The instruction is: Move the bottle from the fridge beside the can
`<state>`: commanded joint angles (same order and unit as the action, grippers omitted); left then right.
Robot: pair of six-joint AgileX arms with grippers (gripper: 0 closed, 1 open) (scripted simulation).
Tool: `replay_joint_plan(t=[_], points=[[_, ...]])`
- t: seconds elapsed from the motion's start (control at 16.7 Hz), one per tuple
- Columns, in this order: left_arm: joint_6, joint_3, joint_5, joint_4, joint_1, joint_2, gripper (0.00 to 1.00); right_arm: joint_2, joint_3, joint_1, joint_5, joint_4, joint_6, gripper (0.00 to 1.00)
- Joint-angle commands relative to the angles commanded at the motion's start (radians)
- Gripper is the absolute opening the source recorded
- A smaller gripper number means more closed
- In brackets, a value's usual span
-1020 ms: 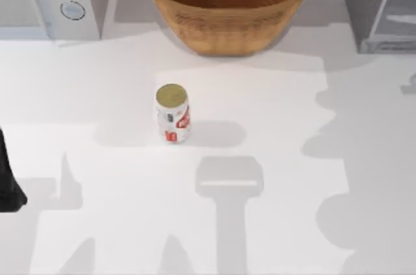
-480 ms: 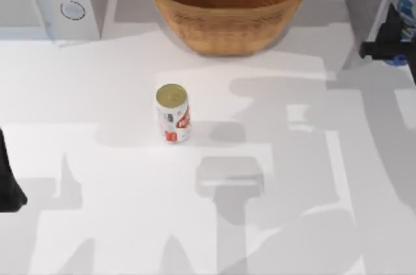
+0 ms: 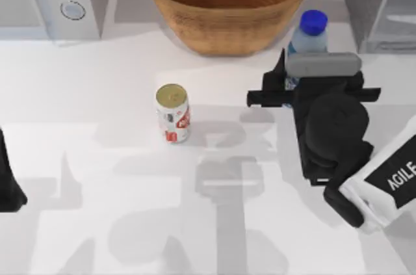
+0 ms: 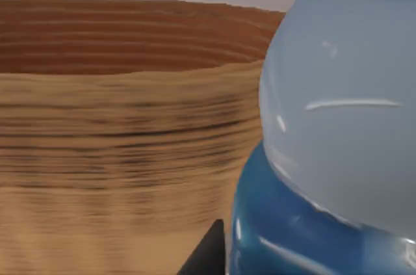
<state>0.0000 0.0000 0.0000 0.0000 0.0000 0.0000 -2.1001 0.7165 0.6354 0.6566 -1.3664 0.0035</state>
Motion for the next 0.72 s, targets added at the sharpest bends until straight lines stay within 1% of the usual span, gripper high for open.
replay_joint_plan(t=[0.12,0.24,0.72], points=[[0.0,0.0,0.0,0.0,0.0,0.0,1.0,-0.025,0.009,0.079,0.078,-0.02,-0.001,0.0],[0.0,0.0,0.0,0.0,0.0,0.0,1.0,-0.04,0.015,0.126,0.124,-0.032,-0.001,0.0],[0.0,0.0,0.0,0.0,0.0,0.0,1.0,-0.042,0.016,0.135,0.133,-0.034,-0.001,0.0]])
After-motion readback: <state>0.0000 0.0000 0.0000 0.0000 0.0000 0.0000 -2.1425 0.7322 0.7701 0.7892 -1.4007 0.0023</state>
